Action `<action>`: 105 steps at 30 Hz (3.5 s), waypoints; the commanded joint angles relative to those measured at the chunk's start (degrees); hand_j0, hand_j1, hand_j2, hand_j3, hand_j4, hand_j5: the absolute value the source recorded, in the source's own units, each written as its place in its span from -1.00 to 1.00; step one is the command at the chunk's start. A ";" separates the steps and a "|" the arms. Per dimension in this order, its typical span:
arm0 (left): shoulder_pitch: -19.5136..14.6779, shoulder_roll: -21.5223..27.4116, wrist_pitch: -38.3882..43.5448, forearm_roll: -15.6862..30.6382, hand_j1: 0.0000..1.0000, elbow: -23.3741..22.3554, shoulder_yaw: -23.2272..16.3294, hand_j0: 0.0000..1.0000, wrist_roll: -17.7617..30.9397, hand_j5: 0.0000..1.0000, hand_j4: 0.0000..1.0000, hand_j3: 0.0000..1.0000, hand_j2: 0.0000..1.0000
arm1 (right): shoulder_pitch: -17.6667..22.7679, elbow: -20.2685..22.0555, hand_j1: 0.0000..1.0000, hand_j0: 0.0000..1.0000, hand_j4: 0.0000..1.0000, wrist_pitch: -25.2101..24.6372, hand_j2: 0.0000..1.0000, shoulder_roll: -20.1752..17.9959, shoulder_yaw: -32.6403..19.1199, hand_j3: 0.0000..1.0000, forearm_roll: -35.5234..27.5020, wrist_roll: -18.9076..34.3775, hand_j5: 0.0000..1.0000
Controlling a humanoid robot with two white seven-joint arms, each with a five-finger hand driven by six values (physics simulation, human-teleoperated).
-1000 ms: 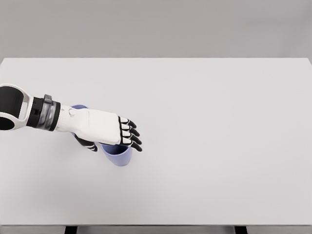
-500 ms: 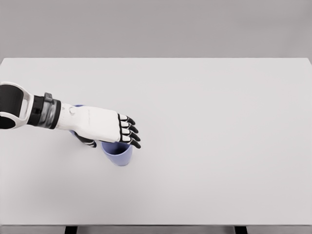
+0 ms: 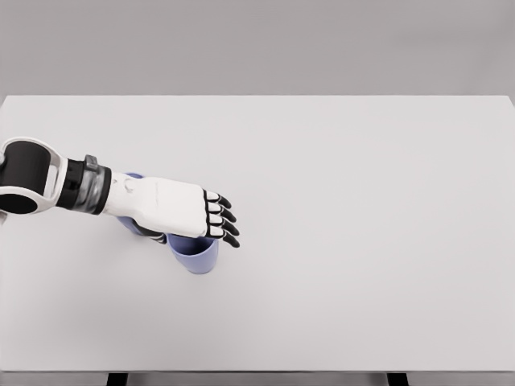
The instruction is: Place the right cup on the left cup with left arm
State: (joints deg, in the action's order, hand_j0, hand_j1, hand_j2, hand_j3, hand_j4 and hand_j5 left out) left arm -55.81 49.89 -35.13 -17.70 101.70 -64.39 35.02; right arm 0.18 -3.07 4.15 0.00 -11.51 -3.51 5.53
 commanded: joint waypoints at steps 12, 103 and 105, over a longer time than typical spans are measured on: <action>0.00 0.65 0.13 0.39 0.58 0.08 -0.20 0.58 -0.02 0.58 0.58 0.58 0.58 | 0.00 0.00 1.00 1.00 1.00 -0.02 1.00 0.00 0.00 1.00 0.00 0.01 1.00; -11.87 14.80 0.13 11.11 0.46 -5.28 4.54 0.46 -0.02 0.46 0.46 0.46 0.46 | 0.00 0.00 1.00 1.00 1.00 -0.02 1.00 0.00 0.00 1.00 0.00 0.01 1.00; -11.51 14.80 0.13 9.36 0.46 -5.19 4.37 0.46 -0.02 0.46 0.46 0.46 0.46 | 0.00 0.00 1.00 1.00 1.00 -0.02 1.00 0.00 0.00 1.00 0.00 0.01 1.00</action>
State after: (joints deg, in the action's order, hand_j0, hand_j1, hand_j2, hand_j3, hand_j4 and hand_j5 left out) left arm -67.23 64.62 -35.15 -7.35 96.53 -59.99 35.02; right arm 0.18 -3.07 4.15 0.00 -11.51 -3.51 5.53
